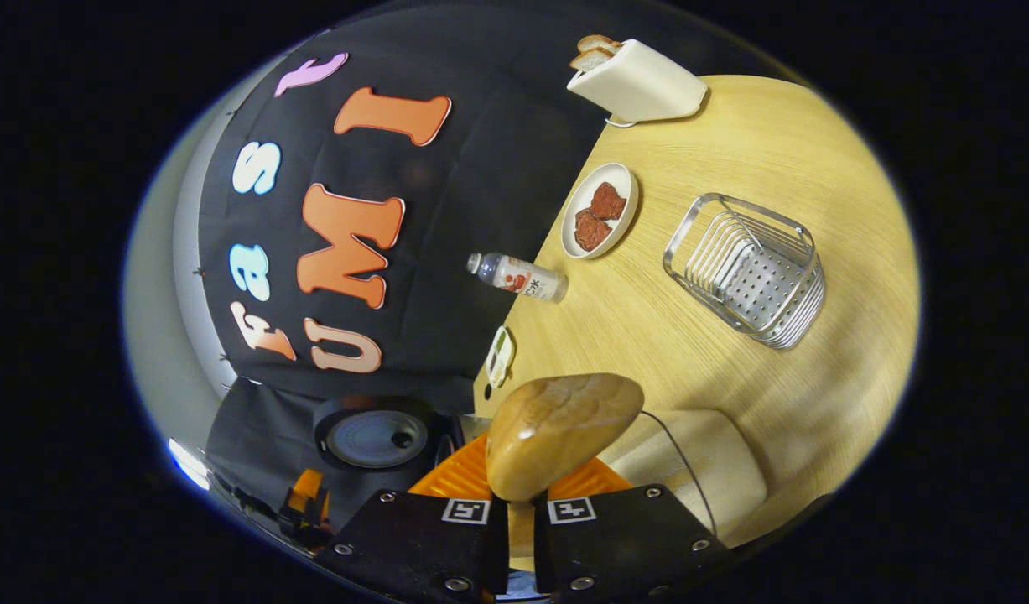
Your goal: Close the left gripper, press the button to open the rice cooker; take a wooden spoon from the chopstick holder with the right hand, scoop a spoonful of rice and pour it into the rice cooker, then put the wooden spoon back into the chopstick holder.
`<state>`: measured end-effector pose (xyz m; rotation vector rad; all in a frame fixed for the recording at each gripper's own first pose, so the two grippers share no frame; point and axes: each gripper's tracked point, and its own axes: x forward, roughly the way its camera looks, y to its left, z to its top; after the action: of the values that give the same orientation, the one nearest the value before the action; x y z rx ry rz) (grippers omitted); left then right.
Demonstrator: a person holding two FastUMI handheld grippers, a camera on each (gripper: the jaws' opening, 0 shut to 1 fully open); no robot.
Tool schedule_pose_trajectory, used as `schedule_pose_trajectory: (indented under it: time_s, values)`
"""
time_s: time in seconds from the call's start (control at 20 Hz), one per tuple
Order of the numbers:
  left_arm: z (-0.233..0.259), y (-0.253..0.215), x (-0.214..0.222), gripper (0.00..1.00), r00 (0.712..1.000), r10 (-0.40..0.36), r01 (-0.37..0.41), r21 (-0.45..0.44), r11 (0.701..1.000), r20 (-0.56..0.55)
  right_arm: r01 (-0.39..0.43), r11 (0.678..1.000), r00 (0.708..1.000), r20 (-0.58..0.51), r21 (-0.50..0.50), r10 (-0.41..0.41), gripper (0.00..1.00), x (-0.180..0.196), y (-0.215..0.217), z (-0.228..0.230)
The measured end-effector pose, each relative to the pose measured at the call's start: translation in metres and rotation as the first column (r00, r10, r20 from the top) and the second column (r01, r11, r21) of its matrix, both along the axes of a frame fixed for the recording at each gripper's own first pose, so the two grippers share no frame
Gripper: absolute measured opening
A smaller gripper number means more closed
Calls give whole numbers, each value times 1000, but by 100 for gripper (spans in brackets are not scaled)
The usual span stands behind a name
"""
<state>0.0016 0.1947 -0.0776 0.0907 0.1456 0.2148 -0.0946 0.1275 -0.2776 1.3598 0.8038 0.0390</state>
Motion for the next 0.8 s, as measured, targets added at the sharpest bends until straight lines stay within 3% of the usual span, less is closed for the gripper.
schedule_pose_trajectory:
  time_s: [0.45,0.65,0.8]
  values:
    - [6,16,-22,100,998,68,-68,15,998,11,27,966,999,32,256,-37,11,48,21,59]
    - [5,33,-36,99,994,109,-109,15,994,14,49,912,998,13,408,-59,11,71,47,86]
    - [5,50,-48,99,989,145,-145,2,989,18,6,923,999,37,385,-22,11,86,71,96]
